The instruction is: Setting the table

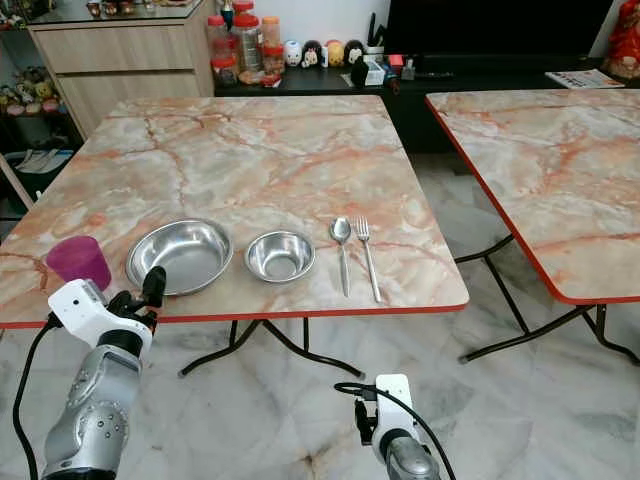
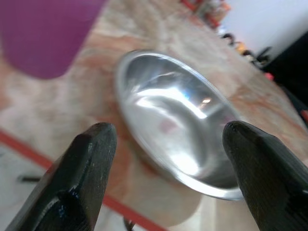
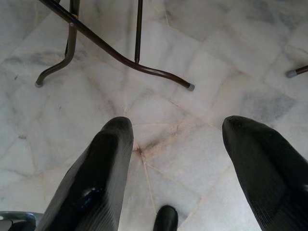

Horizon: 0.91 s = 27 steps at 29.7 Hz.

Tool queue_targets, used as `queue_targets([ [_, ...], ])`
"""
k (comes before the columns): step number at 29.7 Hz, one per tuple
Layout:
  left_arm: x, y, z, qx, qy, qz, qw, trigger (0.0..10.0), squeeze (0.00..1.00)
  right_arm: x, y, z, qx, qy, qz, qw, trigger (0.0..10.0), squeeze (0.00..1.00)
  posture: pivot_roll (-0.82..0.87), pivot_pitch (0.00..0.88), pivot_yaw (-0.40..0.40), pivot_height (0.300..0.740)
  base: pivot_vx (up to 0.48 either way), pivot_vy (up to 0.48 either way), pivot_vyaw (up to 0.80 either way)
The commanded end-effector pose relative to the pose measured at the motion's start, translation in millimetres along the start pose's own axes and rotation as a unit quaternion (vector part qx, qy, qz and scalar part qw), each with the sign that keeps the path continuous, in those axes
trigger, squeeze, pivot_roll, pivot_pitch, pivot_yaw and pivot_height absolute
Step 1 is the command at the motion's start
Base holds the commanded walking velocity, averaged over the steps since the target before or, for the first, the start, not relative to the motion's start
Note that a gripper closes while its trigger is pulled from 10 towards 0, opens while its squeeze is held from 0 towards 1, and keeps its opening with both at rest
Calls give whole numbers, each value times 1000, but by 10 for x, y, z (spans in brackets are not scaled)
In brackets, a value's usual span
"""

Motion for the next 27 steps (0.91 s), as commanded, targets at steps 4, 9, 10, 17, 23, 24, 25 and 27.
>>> queue_targets([
  [4, 66, 62, -25, 16, -6, 9, 1000, 10000, 0, -9, -2, 3, 1, -2, 2, 1000, 10000, 0, 76, 0, 21, 740, 0, 0, 0],
  [9, 50, 129, -101, 11, -1, 12, 1000, 10000, 0, -3, 0, 2, 0, 0, 1, 1000, 10000, 0, 63, 0, 28, 740, 0, 0, 0],
  [10, 40, 147, -129, 9, -2, 13, 1000, 10000, 0, 0, 0, 1, -1, 1, 1, 1000, 10000, 0, 59, 0, 31, 740, 0, 0, 0],
  [17, -5, 231, -252, -1, 30, 17, 999, 10000, 0, 4, 1, -8, -6, 8, 0, 1000, 10000, 0, 52, 0, 34, 740, 0, 0, 0],
  [23, -2, 282, -284, 11, 95, 9, 995, 10000, 0, -8, -3, -23, -10, 13, 1, 1000, 10000, 0, 49, 0, 33, 740, 0, 0, 0],
  [24, -2, 282, -284, 11, 95, 9, 995, 10000, 0, -8, -3, -23, -10, 13, 1, 1000, 10000, 0, 49, 0, 33, 740, 0, 0, 0],
  [25, -2, 288, -289, 16, 91, 8, 996, 10000, 0, -10, -3, -27, -11, 14, 1, 1000, 10000, 0, 49, 0, 32, 740, 0, 0, 0],
  [27, 8, 295, -274, 29, 85, -1, 996, 10000, 0, -13, -4, -30, -11, 15, 2, 1000, 10000, 0, 48, 0, 30, 740, 0, 0, 0],
])
Point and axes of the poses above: a point about 5 cm out from each wrist's last joint towards the gripper, its own y axis pointing out of the wrist towards the gripper, its own x axis along the axis of the wrist's last joint, z = x × y, the point moved 4 cm from there along y, pointing out of the wrist towards the gripper, and after that the axes turned 11 degrees about -y, right-handed, at the moved point
